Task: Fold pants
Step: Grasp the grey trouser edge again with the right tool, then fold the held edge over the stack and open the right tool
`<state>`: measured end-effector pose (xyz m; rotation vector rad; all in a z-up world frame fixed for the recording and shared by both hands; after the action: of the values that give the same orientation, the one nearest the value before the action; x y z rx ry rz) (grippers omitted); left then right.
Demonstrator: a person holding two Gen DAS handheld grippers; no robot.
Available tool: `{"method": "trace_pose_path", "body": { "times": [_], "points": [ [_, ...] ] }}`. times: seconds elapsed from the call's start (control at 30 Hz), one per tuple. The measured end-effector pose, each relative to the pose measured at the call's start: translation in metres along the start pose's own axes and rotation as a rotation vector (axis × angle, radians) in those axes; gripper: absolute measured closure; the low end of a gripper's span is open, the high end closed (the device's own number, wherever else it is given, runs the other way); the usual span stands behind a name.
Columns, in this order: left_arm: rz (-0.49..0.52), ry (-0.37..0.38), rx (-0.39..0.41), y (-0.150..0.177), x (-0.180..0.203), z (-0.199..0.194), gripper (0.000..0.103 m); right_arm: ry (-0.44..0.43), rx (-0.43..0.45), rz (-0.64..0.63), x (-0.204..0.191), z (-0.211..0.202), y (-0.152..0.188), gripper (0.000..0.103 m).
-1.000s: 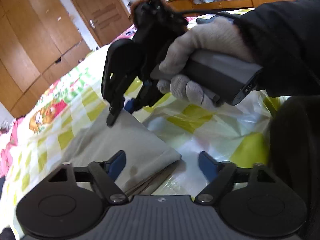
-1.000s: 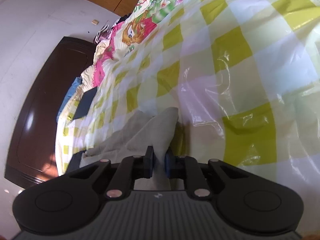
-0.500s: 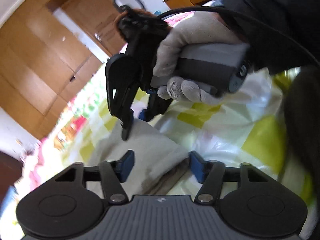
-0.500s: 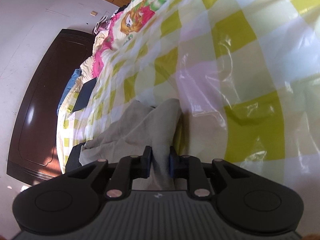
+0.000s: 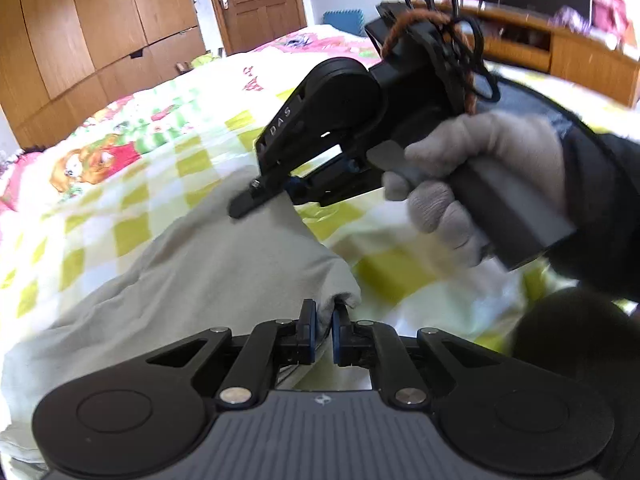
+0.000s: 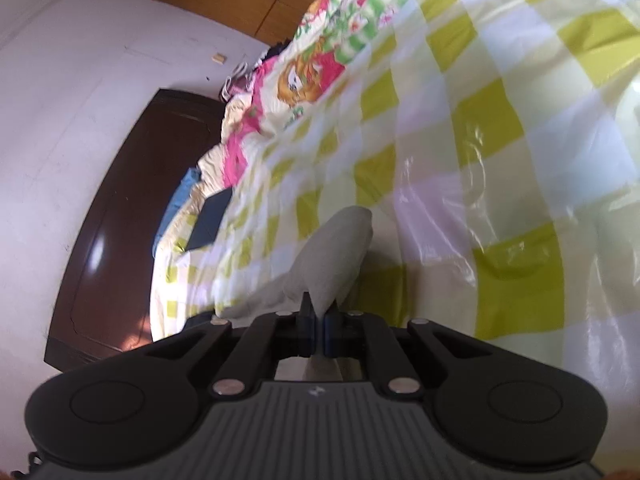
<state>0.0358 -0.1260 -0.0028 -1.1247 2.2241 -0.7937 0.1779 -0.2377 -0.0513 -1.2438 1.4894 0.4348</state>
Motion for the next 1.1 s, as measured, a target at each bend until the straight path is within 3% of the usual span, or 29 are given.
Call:
{"method": "trace_pose_path", "body": {
  "times": [0.1,0.23,0.33,0.57,0.77,0.87,1.1],
  "points": [
    [-0.072,0.075,0.036,-0.008,-0.008,-0.008,0.080,0.023,0.028,-0.009,-0.009,-0.013,-0.005,0.098],
    [-0.243,0.200,0.091,-0.019,-0.029,-0.013,0.080,0.130,0.047,-0.064,-0.030,-0.024,-0.013,0.098],
    [-0.336,0.232,0.144,-0.020,-0.051,-0.024,0.080,0.178,0.028,-0.123,-0.059,-0.015,-0.022,0.098],
    [-0.545,0.173,0.277,0.002,-0.135,-0.054,0.080,0.289,-0.116,-0.372,-0.148,0.068,-0.024,0.098],
    [-0.757,0.090,0.324,0.062,-0.210,-0.069,0.080,0.338,-0.286,-0.555,-0.207,0.171,0.020,0.098],
    [-0.849,0.052,0.315,0.096,-0.238,-0.066,0.080,0.360,-0.357,-0.612,-0.217,0.220,0.046,0.098],
    [-0.992,-0.012,0.251,0.163,-0.274,-0.053,0.080,0.408,-0.511,-0.649,-0.197,0.306,0.101,0.098]
  ]
}}
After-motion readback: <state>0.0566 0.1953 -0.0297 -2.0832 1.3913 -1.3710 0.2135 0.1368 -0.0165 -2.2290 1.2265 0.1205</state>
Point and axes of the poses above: each gripper's, at about its wrist camera, not at the fingertips, and z roughly the way its jaws point, x to its right, y to its underside, the point moved 6 cm from there along z, roughly the way its jaws point, and after that the axes turned 6 degrees about -y, right-handed, at the moved point
